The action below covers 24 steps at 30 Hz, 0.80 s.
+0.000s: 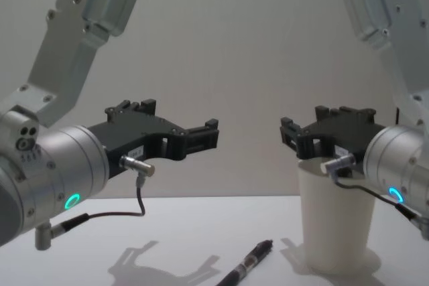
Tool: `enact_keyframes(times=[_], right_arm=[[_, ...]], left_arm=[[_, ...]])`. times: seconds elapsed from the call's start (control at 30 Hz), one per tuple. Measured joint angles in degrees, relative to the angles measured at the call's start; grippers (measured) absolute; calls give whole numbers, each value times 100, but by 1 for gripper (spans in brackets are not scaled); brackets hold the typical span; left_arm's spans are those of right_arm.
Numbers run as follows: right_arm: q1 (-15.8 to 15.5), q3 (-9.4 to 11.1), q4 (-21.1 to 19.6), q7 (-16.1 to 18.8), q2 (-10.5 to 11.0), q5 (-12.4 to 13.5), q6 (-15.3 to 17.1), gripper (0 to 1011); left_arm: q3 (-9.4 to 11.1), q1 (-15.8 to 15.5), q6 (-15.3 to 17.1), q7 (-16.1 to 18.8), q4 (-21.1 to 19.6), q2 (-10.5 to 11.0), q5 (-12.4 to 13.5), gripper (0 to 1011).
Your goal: Place the pen into the pen holder.
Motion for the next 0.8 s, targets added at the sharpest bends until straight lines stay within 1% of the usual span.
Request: enact_keyframes(times=[0.1,0.17,0.2,0.27,0.3,0.37,0.47,0.53,0.57,0.8], right_arm=[[0,0,4,0,-1,-3,-2,590],[0,0,7,0,-3,-5,-3,670],[0,0,8,0,-3,-6,-4,684],[0,0,11,0,-4,-8,-5,770],[0,0,12,0,-4,-8,-5,789],[0,0,14,0,-5,-9,-6,863],[0,0,15,0,-6,-11,-8,917],[0,0,17,0,-7,-12,-10,987],[0,0,17,0,-7,-13,-10,1001],[-1,9,11,0,-4,-25,-38,1001]], left_arm=[[0,0,0,0,0,0,0,1001],[0,0,0,0,0,0,0,1001],[0,0,0,0,0,0,0,1001],[0,0,0,0,0,0,0,1001],[0,0,0,0,0,0,0,1001],[0,0,0,0,0,0,0,1001],[0,0,0,0,0,0,0,1001],[0,0,0,0,0,0,0,1001],[0,0,0,0,0,0,0,1001],[0,0,0,0,0,0,0,1001]])
